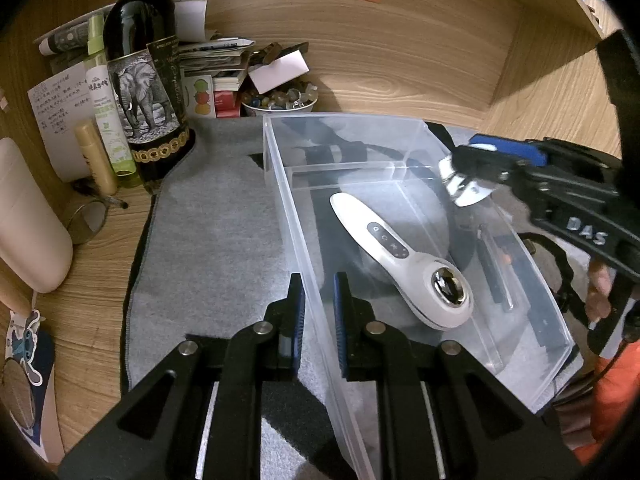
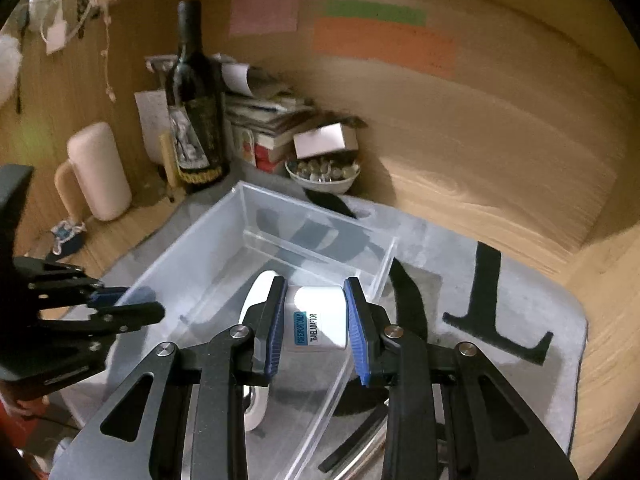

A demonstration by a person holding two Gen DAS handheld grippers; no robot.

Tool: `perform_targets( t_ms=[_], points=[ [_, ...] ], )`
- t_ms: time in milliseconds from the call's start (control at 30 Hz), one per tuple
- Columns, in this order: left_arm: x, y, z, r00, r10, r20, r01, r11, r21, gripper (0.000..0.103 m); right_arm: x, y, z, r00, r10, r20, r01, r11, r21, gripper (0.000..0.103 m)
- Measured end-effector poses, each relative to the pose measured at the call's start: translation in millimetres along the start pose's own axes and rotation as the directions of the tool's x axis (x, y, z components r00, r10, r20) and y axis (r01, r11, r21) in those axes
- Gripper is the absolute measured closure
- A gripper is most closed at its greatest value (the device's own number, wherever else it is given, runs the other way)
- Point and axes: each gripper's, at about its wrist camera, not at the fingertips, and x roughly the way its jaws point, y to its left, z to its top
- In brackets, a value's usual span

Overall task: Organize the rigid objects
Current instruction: 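Carry the white plug adapter with the right gripper into the clear box and release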

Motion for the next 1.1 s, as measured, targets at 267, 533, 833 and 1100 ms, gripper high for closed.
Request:
perform_targets(
  t_ms=[267,533,833,1100],
  points=[
    [0.7,-0.5,0.5,1.0,-0.005,0.002,0.005,1.0,0.0,0.089,25.7,4.1,-3.6,0.996,0.012,-0.083,-0.014,1.0,-0.026,0.077],
    [0.8,0.4,0.2,1.0,-0.009,0.003,0.009,1.0,0.001,0.089,37.3,8.9,-10.2,0.987,0.021,-0.158,-0.029,0.998,-0.052,0.077],
    [0.9,0.3,-0.2,1.0,-0.008,0.003,0.008,1.0,0.003,0.089,33.4,6.9,-10.1,0.989,0.039,-0.145,-0.045,0.998,-0.043,0.076],
    [0.9,0.6,-0.6,1.0,-0.009,0.003,0.009,1.0,0.003,0.089,5.4,8.9,-4.7,0.998,0.011,-0.057,-0.014,0.999,-0.049,0.055]
  ],
)
